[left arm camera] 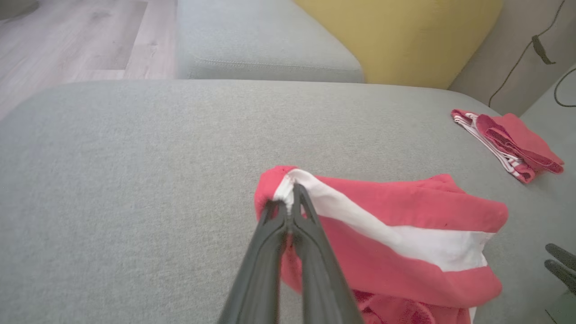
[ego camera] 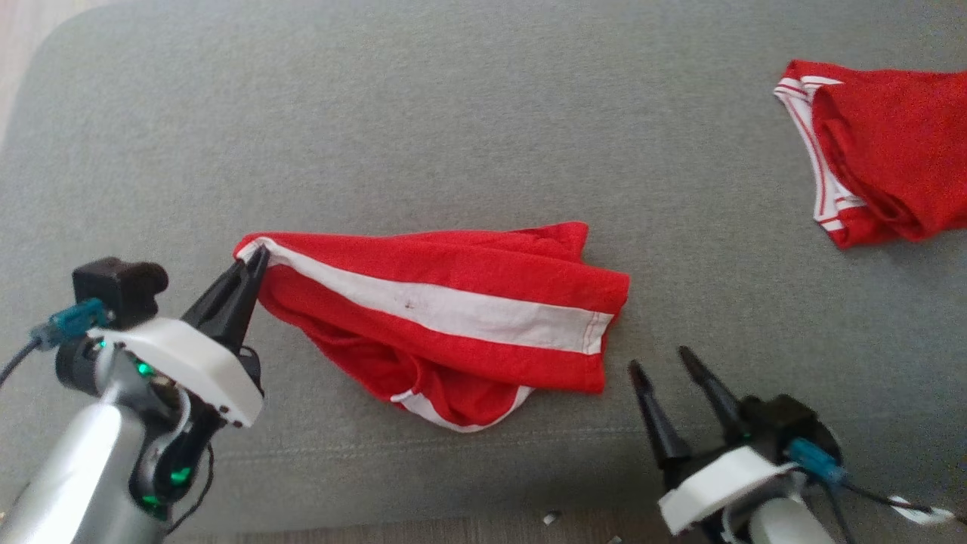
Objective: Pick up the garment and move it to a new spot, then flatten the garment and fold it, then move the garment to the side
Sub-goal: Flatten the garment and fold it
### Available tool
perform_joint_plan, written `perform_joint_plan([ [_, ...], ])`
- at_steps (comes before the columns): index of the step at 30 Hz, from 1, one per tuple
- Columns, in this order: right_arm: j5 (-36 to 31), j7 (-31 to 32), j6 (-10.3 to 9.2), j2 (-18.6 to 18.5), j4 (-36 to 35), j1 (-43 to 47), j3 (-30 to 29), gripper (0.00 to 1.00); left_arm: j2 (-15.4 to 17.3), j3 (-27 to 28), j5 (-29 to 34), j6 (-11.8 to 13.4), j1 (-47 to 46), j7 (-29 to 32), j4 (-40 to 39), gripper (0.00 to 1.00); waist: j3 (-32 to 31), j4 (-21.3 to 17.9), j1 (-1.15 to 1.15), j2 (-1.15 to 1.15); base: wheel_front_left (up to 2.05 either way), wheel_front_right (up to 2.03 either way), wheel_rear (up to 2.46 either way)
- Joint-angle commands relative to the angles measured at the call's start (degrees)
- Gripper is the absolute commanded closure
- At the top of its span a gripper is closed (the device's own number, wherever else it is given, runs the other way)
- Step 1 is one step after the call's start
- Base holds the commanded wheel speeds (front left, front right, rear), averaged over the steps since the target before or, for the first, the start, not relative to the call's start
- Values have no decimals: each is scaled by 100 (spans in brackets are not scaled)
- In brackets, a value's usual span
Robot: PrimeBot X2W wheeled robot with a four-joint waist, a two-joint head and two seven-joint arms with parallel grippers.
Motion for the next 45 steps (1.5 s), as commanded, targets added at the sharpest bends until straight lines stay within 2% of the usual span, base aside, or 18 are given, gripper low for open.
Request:
perform_joint_plan([
  [1, 59, -38, -6, -13, -95, -242, 199, 0, 115, 286, -6, -7, -197, -80, -138, 100, 41, 66, 0, 0, 0, 0, 0],
  [8, 391, -38, -6, 72, 640, -744, 717, 0, 11, 229, -17, -76, -222, -276, 173, 100, 20, 123, 0, 0, 0, 0, 0],
  [15, 666, -45, -6, 142, 1183, -1023, 985, 0, -20, 145, 20, -88, -258, -311, 299, 100, -36, 154, 0, 0, 0, 0, 0],
  [28, 1139, -47, -6, 171, 1471, -1389, 1274, 0, -63, 1, 65, -100, -328, -327, 358, 100, 73, 259, 0, 0, 0, 0, 0],
  [40, 1092, -48, -6, 166, 1710, -1560, 1022, 0, 25, -25, 149, -49, -388, -362, 388, 100, 179, 331, 0, 0, 0, 0, 0],
  [45, 1068, -48, -6, 193, 1749, -1584, 1104, 0, 27, -48, 155, -45, -411, -378, 412, 100, 192, 343, 0, 0, 0, 0, 0],
])
